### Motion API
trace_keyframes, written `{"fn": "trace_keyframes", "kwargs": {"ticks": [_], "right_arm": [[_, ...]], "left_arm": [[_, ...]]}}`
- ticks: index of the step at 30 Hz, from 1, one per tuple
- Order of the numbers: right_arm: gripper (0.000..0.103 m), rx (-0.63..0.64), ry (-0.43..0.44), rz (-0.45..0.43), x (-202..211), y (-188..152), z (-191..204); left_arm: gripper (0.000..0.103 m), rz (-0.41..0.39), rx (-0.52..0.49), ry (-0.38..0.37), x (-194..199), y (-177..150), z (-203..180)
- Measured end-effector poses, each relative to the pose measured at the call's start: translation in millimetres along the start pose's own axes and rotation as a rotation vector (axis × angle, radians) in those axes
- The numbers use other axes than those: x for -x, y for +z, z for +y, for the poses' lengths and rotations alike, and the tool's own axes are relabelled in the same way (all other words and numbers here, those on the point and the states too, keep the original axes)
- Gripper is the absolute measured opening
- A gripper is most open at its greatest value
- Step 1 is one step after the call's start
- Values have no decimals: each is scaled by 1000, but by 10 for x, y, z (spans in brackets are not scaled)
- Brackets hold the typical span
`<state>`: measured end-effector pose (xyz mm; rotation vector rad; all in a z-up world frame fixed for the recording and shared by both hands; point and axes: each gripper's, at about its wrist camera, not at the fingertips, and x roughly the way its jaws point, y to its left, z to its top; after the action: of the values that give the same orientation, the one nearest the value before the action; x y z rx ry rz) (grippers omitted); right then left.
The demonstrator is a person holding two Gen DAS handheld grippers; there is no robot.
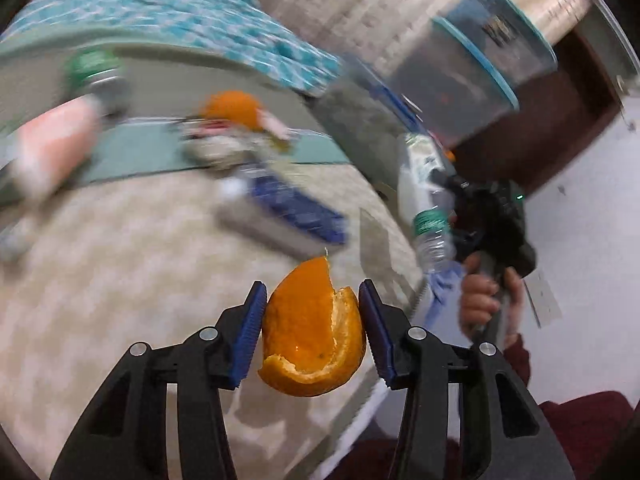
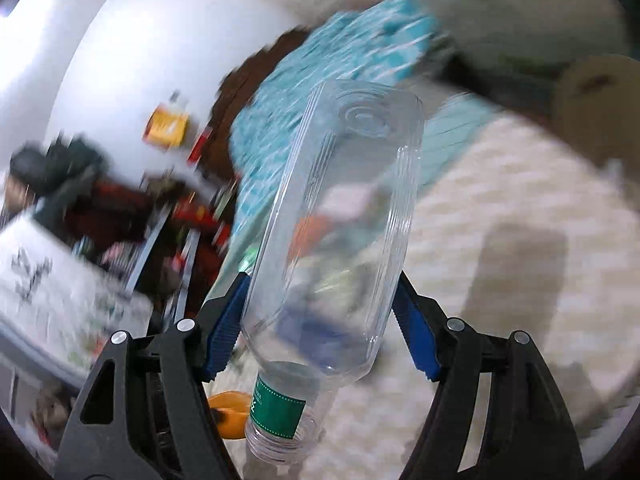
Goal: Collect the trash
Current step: 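Carry the orange peel and clear bottle to the wastebasket and release both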
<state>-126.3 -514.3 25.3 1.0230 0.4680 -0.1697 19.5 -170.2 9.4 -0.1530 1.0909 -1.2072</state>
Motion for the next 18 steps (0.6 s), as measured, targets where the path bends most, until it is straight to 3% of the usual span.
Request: {"fn": "trace_keyframes", "kwargs": {"ticks": [4, 7, 13, 18], "right_arm": [[71, -139, -56, -106, 504, 202, -682], [71, -236, -72, -134, 720, 294, -1064], [72, -323, -120, -117, 840, 553, -1593], [77, -301, -214, -90, 841, 644, -1734]], "left_arm": [[45, 75, -127, -46, -640, 449, -600], [45, 136, -194, -58, -1281, 775, -985], [45, 257, -235, -55, -2648, 1274, -1508], [50, 330, -219, -17, -3485, 1413, -1714]]}}
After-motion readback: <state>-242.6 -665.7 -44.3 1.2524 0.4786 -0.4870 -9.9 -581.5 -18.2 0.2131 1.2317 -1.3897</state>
